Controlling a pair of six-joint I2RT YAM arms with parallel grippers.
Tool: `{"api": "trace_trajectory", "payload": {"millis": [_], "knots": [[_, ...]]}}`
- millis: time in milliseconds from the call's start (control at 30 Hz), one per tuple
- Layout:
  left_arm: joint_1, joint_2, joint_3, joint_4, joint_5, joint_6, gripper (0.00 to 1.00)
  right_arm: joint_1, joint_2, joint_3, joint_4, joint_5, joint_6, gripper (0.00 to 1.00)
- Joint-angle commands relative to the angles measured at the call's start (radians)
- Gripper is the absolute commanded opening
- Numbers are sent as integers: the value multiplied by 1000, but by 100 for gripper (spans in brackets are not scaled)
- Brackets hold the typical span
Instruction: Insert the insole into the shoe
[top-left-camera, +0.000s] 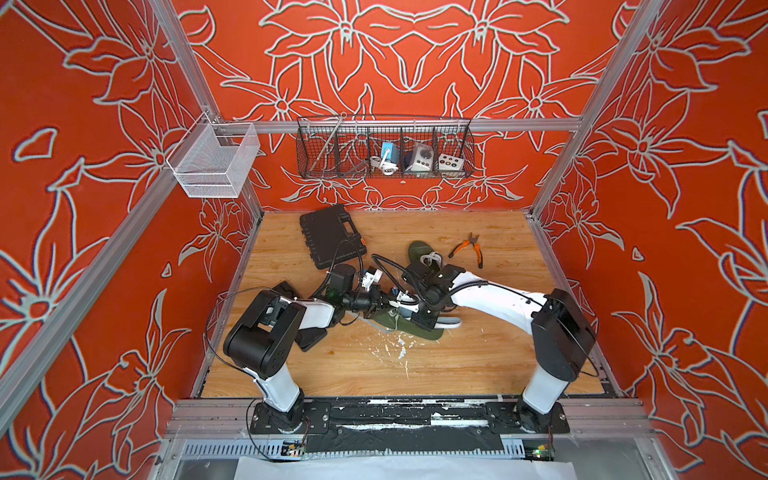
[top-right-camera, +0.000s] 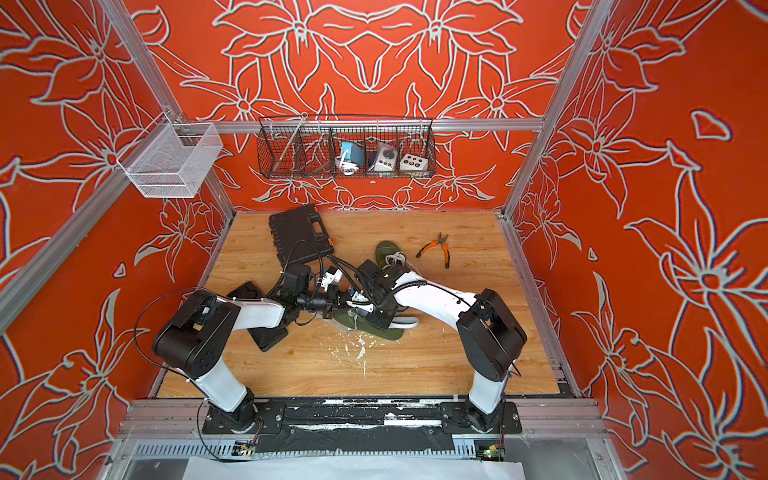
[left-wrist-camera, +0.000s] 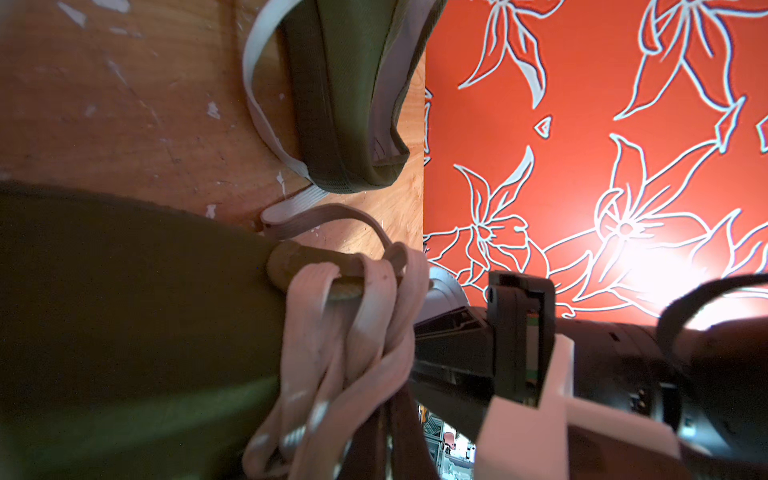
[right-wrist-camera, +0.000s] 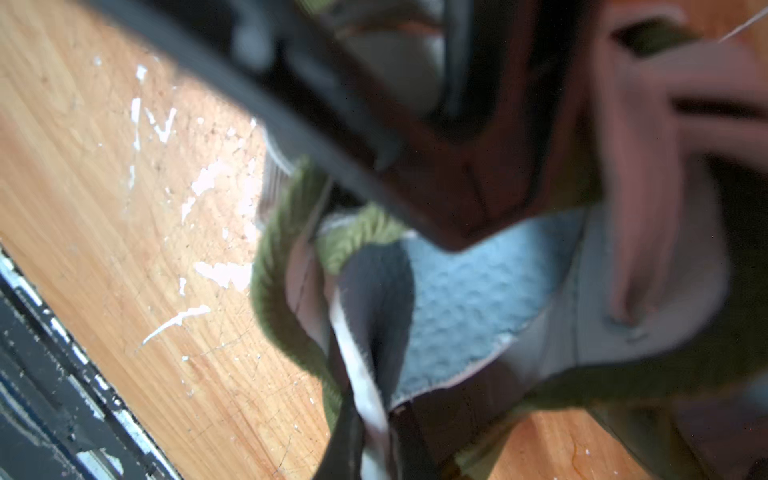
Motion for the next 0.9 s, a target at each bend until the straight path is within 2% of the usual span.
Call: {"api": "trace_trajectory", "payload": {"millis": [0, 200, 433, 600, 667, 867], "knots": [[-2, -27, 31, 3, 39, 20, 0, -9, -62, -32, -5, -76, -83, 0], [-1, -19, 50, -19, 37, 37, 0, -16, -45, -31, -57, -155, -128, 0], [0, -17, 31, -6, 35, 32, 0, -17, 36, 46, -70, -161, -148, 0], [-1, -15, 20, 0, 37, 30, 0, -44, 96, 76, -21, -167, -116, 0], [0, -15, 17, -1, 38, 32, 0, -50, 123, 105, -27, -120, -79, 0], [1, -12, 14, -5, 31, 40, 0, -64, 148, 134, -98, -152, -50, 0]]}}
